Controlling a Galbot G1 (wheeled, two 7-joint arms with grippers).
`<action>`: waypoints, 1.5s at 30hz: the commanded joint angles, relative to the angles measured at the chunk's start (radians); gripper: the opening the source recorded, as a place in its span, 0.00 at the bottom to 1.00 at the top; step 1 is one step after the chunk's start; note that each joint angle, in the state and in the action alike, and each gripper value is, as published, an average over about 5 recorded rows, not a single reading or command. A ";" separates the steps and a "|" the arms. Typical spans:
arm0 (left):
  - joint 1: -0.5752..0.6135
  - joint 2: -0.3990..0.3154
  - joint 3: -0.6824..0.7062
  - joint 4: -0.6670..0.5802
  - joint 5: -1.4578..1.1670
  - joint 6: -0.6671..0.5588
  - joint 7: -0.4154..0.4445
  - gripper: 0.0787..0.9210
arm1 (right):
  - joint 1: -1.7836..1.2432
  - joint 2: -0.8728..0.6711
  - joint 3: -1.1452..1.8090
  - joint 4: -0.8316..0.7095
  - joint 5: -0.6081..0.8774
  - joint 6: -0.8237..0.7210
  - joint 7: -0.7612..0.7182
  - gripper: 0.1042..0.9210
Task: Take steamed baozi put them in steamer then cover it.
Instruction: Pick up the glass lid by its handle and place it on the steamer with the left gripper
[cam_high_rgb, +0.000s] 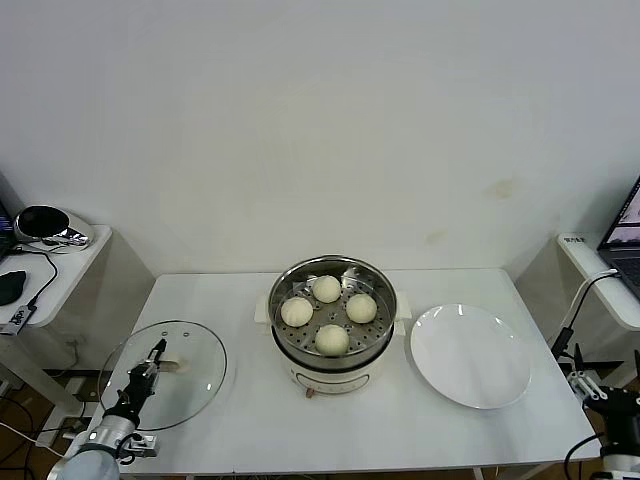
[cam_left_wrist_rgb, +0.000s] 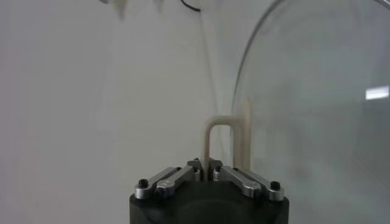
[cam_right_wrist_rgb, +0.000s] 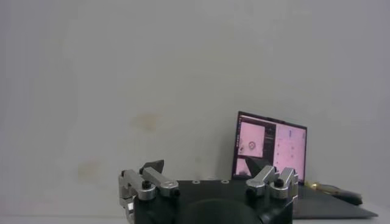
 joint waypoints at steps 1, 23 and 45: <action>0.170 0.016 -0.081 -0.359 -0.160 0.298 0.058 0.07 | -0.002 -0.003 -0.027 0.003 -0.016 0.004 -0.003 0.88; -0.458 0.182 0.700 -0.496 -0.331 0.802 0.322 0.07 | -0.027 0.070 -0.090 0.040 -0.235 0.056 0.019 0.88; -0.685 -0.154 0.889 -0.318 0.094 0.880 0.636 0.07 | -0.017 0.099 -0.143 0.031 -0.317 0.077 0.043 0.88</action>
